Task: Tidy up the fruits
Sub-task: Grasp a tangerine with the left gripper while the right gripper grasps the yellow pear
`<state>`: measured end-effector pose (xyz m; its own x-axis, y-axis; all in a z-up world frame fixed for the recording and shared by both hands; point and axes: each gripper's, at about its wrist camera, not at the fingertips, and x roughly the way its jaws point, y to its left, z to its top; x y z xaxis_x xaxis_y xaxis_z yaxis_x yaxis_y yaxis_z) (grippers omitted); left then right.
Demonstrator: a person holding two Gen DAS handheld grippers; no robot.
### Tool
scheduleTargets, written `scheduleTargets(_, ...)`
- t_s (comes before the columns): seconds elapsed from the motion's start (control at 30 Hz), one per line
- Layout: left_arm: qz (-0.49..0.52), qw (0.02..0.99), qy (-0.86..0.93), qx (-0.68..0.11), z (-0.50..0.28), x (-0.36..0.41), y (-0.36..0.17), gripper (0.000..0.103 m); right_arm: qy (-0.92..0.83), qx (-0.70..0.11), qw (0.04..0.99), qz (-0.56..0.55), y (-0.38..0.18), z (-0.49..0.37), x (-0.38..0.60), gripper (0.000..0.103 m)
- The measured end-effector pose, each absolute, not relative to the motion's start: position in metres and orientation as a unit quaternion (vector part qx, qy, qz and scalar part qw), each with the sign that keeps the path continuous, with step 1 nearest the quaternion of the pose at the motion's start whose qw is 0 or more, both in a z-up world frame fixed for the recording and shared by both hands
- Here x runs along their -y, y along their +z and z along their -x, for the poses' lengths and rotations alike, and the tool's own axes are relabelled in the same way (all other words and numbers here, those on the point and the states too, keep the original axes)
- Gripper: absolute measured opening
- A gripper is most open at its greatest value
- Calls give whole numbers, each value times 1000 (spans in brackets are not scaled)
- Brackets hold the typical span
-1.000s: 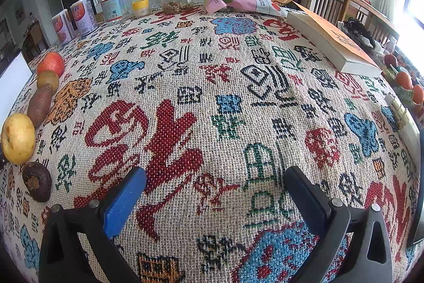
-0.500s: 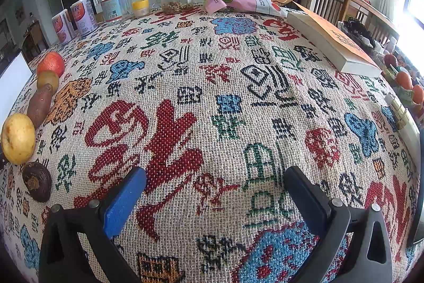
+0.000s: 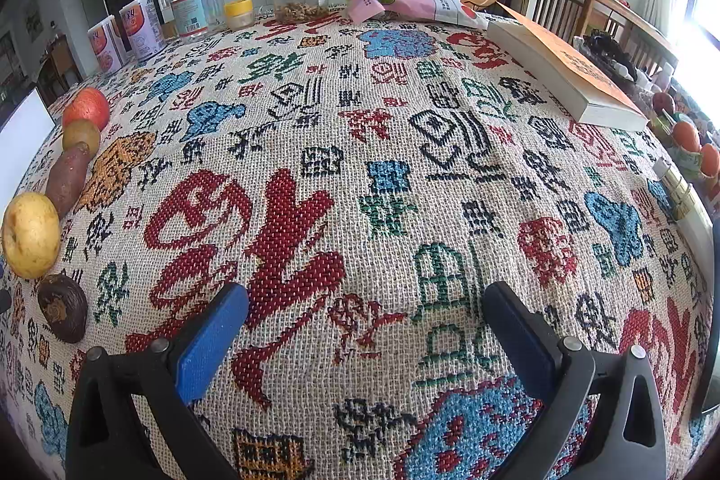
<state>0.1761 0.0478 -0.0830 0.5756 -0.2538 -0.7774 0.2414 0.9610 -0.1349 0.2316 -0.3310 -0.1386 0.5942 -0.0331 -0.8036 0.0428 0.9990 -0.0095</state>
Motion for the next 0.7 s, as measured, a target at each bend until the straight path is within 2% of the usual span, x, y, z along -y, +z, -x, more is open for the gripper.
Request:
scheduleTargets(0.1,-13,893,-161,-419,-186,-27,-70,99,-21,-450,893,-6,-139,-232,331,103)
scheduleTargets(0.13,-24,891,-170,-420,-192,-19,-71,94,-21,-450,893,-6,-139,-231,331,103)
scheduleTargets(0.17,-36,887,-176,-426,-199,-12,-74,80,-21,-450,893,-6,-139,-232,331,103)
scheduleTargets(0.23,-62,872,-181,-450,-211,0,-87,65,-21,-450,893,-6,-139,-231,331,103)
scheduleTargets(0.3,-74,872,-179,-450,-213,3,-97,64,-21,-450,893,-6,-138,-231,331,103)
scheduleTargets(0.33,-76,876,-182,-441,-210,3,-96,61,-21,-450,893,-6,-139,-231,331,103)
scheduleTargets(0.37,-73,877,-182,-439,-209,2,-95,42,-21,-450,893,-6,-139,-231,331,103)
scheduleTargets(0.4,-65,880,-181,-435,-207,0,-93,29,-21,-450,893,-6,-139,-231,331,103)
scheduleTargets(0.6,-33,898,-148,-412,-179,-21,-72,29,0,-442,897,-23,-136,-228,332,103)
scheduleTargets(0.63,-29,900,-144,-410,-173,-26,-68,29,25,-437,898,-46,-133,-223,333,101)
scheduleTargets(0.7,-22,903,-135,-408,-160,-36,-62,29,119,-428,890,-103,-124,-208,317,89)
